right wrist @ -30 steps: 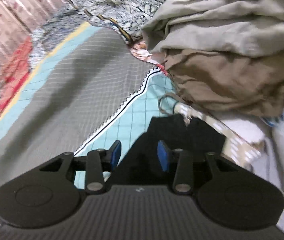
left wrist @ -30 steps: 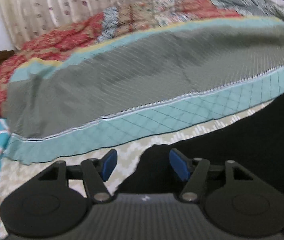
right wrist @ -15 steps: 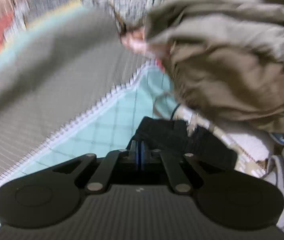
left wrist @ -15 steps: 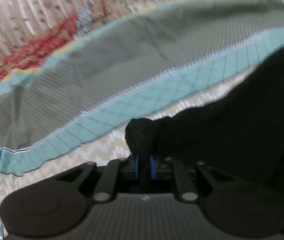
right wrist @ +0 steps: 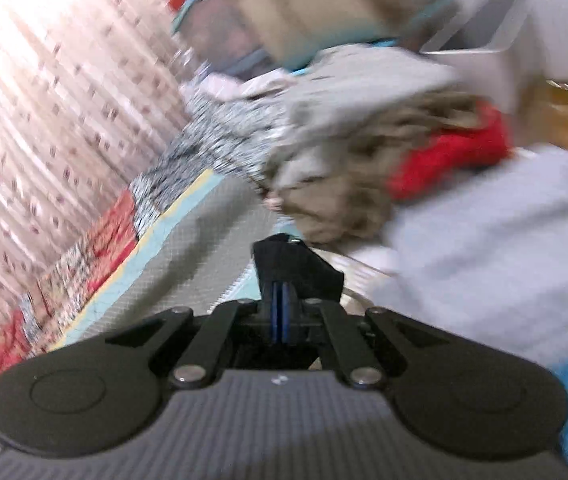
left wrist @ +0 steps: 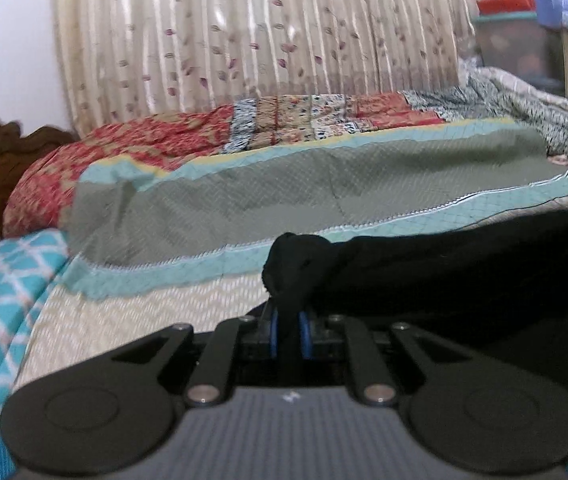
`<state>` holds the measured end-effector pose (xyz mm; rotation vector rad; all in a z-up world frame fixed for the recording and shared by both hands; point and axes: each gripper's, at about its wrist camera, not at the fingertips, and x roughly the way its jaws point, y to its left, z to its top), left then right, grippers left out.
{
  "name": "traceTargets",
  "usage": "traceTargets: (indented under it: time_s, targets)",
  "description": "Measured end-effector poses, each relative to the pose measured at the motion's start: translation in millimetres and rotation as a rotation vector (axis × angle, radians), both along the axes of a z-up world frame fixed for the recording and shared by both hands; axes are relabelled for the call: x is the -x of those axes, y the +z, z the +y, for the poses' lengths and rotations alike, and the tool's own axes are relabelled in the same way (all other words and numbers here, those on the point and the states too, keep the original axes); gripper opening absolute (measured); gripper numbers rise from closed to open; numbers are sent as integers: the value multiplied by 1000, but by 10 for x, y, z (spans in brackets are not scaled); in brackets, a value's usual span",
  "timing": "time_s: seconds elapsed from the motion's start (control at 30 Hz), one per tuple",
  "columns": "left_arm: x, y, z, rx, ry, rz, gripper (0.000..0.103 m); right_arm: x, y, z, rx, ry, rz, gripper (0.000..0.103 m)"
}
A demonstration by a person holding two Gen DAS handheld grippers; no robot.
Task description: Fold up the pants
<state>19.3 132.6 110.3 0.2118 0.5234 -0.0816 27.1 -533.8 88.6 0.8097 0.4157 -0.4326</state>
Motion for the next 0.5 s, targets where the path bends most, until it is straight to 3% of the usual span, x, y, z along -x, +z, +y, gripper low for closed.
traceTargets:
  time_s: [0.13,0.17,0.23,0.3,0.37,0.43,0.47,0.5]
  targets:
    - [489,-162,97,84,18,73,11,965,-363,26,-81,-53,8,5]
    - [572,-256,102,74,15,107,15,1136,-523,36,-105,-63,31,5]
    - [677,-424,80,34,32,168,23,1346,-876,39,-162,-110,122,6]
    - [781,-530,113,58,35,213,23,1463,-1275,-5,-255,-193,247,11]
    - [835,-501,195,118,49,242,25,1593,-1476,-34,-356,-231,237,11]
    - [899,-400,365,233,81,248,40,1612,-1445,-26,-355,-231,186,15]
    - [952,-364,450,294,104,243,48,1563,-1367,-7,-310,-222,180,27]
    - [990,-322,565,360,142,236,63,1559,-1294,9,-263,-219,179,33]
